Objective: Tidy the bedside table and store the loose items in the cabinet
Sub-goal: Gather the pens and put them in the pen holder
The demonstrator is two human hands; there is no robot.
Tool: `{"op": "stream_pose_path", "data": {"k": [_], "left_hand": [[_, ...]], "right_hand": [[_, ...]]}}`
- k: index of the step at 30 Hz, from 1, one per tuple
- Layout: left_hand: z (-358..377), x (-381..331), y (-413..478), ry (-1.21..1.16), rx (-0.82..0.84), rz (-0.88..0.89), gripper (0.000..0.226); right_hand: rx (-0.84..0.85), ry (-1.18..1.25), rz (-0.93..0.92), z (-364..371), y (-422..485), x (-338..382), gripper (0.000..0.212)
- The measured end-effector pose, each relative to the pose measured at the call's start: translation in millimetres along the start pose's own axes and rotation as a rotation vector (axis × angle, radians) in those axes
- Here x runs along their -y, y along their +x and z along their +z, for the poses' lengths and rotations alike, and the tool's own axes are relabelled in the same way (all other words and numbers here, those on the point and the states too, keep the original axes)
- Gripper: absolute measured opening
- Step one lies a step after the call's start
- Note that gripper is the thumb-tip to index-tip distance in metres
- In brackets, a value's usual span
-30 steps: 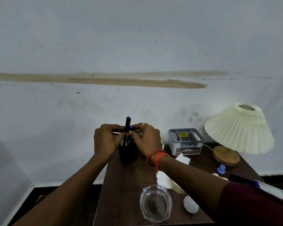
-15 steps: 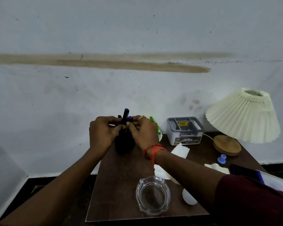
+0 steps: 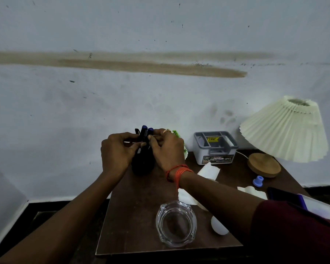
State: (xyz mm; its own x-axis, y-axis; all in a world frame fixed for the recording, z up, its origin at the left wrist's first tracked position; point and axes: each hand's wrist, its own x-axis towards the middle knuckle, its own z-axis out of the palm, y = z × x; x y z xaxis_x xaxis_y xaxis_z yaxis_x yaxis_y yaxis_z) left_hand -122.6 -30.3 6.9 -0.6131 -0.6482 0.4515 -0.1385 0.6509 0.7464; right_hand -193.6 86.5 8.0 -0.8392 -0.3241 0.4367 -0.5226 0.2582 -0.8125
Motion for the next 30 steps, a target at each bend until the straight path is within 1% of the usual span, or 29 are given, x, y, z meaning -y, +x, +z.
{"op": "stream_pose_path", "data": {"k": [9,14,24,30], "left_hand": [[1.4,15.1,-10.5,0.003,-0.001,-0.027,0.024],[-2.4,14.5,-18.6,-0.022,-0.011,-0.029,0.025],[2.3,-25.4,-54.4,-0.115,0.019,-0.077,0.023],[18.4,-49.9,-85.7,-0.142,0.124,-0.106,0.021]], "right_hand": [[0.064,0.062,0.046,6.9,-7.7,-15.8,0.026],[0.09,0.066,0.057,-2.6,-22.7,-20.2,0.022],[0.062,0.006,0.136,-56.8,-62.9,-40.8,0.025],[0.019,-0.079,0.192,-106.2,-82.5,-51.7,0.019]]}}
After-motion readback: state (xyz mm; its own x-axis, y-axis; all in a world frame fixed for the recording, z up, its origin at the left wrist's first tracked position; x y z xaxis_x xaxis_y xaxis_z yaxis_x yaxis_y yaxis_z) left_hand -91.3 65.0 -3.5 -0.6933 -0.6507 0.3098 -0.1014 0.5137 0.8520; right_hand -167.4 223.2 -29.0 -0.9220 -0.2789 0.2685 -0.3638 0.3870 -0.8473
